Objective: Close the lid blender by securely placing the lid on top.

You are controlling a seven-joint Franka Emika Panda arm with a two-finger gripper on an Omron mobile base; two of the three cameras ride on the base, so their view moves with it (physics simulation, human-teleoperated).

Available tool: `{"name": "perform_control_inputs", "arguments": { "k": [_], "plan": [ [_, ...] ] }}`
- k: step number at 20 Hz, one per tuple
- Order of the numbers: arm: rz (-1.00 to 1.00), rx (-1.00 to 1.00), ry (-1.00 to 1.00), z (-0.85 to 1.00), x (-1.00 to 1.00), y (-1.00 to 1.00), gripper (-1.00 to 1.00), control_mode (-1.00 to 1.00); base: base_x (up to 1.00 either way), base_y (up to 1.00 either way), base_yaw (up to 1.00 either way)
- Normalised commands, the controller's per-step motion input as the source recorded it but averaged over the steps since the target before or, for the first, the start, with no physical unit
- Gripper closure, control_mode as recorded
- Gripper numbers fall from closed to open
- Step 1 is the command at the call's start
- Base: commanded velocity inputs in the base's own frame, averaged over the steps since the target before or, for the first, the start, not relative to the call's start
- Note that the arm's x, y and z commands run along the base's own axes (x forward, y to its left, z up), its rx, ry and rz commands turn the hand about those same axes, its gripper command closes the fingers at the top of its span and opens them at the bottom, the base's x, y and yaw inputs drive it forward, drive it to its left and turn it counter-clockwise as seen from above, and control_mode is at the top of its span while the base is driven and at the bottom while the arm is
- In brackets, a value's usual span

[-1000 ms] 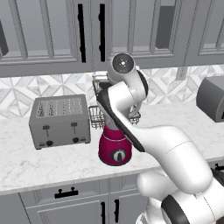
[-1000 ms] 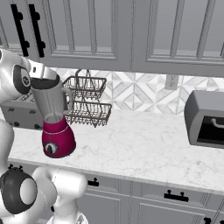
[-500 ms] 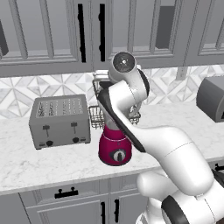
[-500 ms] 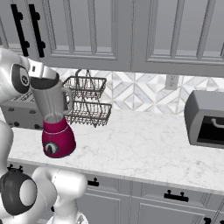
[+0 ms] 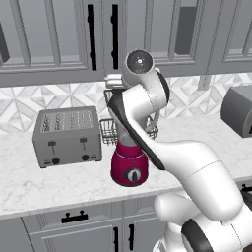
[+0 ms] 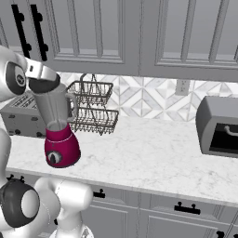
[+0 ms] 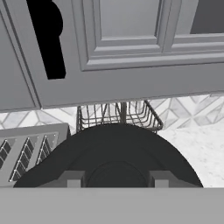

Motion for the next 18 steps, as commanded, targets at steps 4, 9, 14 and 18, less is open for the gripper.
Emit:
{"name": "perform_control_inputs", "arguments": {
  "k": [4, 9, 14, 18],
  "plan": [
    [-0.04, 0.00, 0.07, 0.18, -0.26, 0.00, 1.00, -1.00, 0.00, 0.00, 0.00],
    [-0.04, 0.00, 0.05, 0.07, -0.15, 0.00, 1.00, -1.00, 0.00, 0.00, 0.00],
    [-0.05, -0.01, 0.00, 0.00, 0.00, 0.00, 1.00, -1.00, 0.00, 0.00, 0.00],
    [-0.04, 0.00, 0.00, -0.01, 0.00, 0.00, 1.00, -1.00, 0.00, 0.00, 0.00]
  ]
}}
